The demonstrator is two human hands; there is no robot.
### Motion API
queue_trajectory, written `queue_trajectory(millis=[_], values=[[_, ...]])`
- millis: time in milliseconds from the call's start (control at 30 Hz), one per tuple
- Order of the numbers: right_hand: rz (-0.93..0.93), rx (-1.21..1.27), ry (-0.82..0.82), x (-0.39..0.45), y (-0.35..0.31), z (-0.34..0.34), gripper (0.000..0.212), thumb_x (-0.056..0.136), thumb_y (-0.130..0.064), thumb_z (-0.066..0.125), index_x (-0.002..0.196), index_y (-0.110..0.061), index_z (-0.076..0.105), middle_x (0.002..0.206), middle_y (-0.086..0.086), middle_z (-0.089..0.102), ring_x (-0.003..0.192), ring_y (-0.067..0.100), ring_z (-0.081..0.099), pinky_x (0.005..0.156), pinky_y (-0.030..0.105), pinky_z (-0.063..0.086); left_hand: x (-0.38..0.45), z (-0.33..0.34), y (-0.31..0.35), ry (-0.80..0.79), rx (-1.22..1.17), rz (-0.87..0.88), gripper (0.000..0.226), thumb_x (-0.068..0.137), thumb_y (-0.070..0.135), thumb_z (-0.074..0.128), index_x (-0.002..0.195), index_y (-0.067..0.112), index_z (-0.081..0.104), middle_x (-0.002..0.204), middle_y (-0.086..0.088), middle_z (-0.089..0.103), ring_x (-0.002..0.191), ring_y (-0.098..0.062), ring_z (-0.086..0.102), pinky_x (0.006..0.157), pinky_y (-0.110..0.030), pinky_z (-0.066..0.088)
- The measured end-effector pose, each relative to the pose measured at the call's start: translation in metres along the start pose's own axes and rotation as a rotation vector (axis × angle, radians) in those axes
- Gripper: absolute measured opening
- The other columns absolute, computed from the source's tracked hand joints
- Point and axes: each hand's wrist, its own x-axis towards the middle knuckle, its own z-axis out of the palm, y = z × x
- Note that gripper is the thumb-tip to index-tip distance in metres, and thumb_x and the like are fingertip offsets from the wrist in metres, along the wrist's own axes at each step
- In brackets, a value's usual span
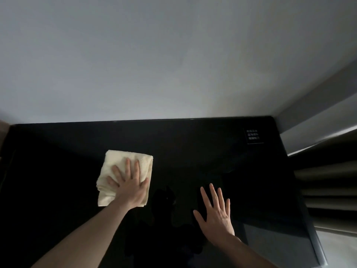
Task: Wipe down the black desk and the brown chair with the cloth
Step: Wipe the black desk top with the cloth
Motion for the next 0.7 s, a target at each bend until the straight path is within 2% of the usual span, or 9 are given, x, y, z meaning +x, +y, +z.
queue_trajectory(millis=[167, 267, 333, 400, 433, 467, 533, 700], values=[[0.068, 0.009, -0.024, -0.013, 0.072, -0.012, 0.082, 0.104, -0.069, 0.033, 0.166, -0.042, -0.013, 0.169, -0.009, -0.035, 0.155, 0.022, -0.035, 0.129, 0.054, -0.01, -0.015, 0.037, 0.106, -0.128, -0.022, 0.11, 0.08, 0.104, 0.067, 0.017, 0.153, 0.038, -0.039, 0.155, 0.005, -0.056, 0.137, -0.043, -0.055, 0.116, -0.069, -0.026], [0.089, 0.016, -0.03, -0.013, 0.086, -0.021, 0.083, 0.104, -0.068, 0.034, 0.166, -0.04, -0.014, 0.166, -0.01, -0.037, 0.156, 0.023, -0.032, 0.129, 0.055, -0.008, -0.019, 0.032, 0.121, -0.197, -0.048, 0.139, 0.075, 0.109, 0.061, 0.022, 0.159, 0.04, -0.029, 0.159, 0.008, -0.051, 0.142, -0.04, -0.051, 0.12, -0.064, -0.024], [0.076, 0.045, -0.009, -0.008, 0.076, -0.027, 0.084, 0.104, -0.067, 0.036, 0.166, -0.039, -0.012, 0.169, -0.009, -0.034, 0.158, 0.024, -0.029, 0.129, 0.055, -0.007, -0.019, 0.018, 0.106, -0.175, -0.042, 0.185, 0.074, 0.111, 0.051, 0.034, 0.165, 0.038, -0.015, 0.169, 0.009, -0.036, 0.155, -0.039, -0.033, 0.128, -0.062, -0.008], [0.042, 0.068, 0.011, -0.001, 0.049, -0.035, 0.084, 0.104, -0.067, 0.037, 0.167, -0.04, -0.011, 0.171, -0.007, -0.031, 0.158, 0.024, -0.028, 0.13, 0.055, -0.006, -0.026, 0.001, 0.079, 0.008, -0.211, 0.222, 0.069, 0.109, 0.045, 0.04, 0.169, 0.033, 0.008, 0.176, 0.006, -0.008, 0.162, -0.033, -0.002, 0.129, -0.056, 0.015], [0.014, 0.075, 0.023, 0.003, 0.033, -0.038, 0.084, 0.104, -0.066, 0.037, 0.167, -0.04, -0.012, 0.171, -0.007, -0.03, 0.158, 0.024, -0.028, 0.13, 0.054, -0.007, -0.03, -0.004, 0.061, 0.114, -0.25, 0.228, 0.067, 0.107, 0.042, 0.043, 0.168, 0.03, 0.017, 0.176, 0.004, 0.004, 0.162, -0.03, 0.007, 0.128, -0.055, 0.022], [-0.022, 0.08, 0.03, 0.007, 0.015, -0.042, 0.084, 0.104, -0.066, 0.038, 0.166, -0.041, -0.013, 0.171, -0.008, -0.032, 0.158, 0.023, -0.029, 0.13, 0.054, -0.007, -0.036, -0.007, 0.042, 0.167, -0.231, 0.213, 0.067, 0.105, 0.037, 0.047, 0.167, 0.029, 0.021, 0.176, 0.003, 0.01, 0.161, -0.029, 0.009, 0.128, -0.054, 0.023], [-0.098, 0.096, 0.027, 0.015, -0.025, -0.048, 0.084, 0.104, -0.063, 0.039, 0.165, -0.043, -0.015, 0.17, -0.009, -0.034, 0.156, 0.023, -0.033, 0.129, 0.054, -0.01, -0.045, -0.007, 0.001, 0.19, -0.124, 0.148, 0.073, 0.104, 0.035, 0.054, 0.167, 0.029, 0.018, 0.176, 0.002, 0.007, 0.162, -0.028, 0.004, 0.129, -0.053, 0.022], [-0.219, 0.005, -0.079, 0.044, -0.127, -0.048, 0.085, 0.106, -0.063, 0.034, 0.16, -0.042, -0.028, 0.161, -0.004, -0.049, 0.149, 0.028, -0.043, 0.127, 0.059, -0.015, -0.055, 0.003, -0.088, 0.151, 0.034, -0.025, 0.092, 0.1, 0.052, 0.062, 0.169, 0.027, 0.007, 0.177, -0.004, -0.006, 0.162, -0.036, -0.001, 0.129, -0.054, 0.02]])
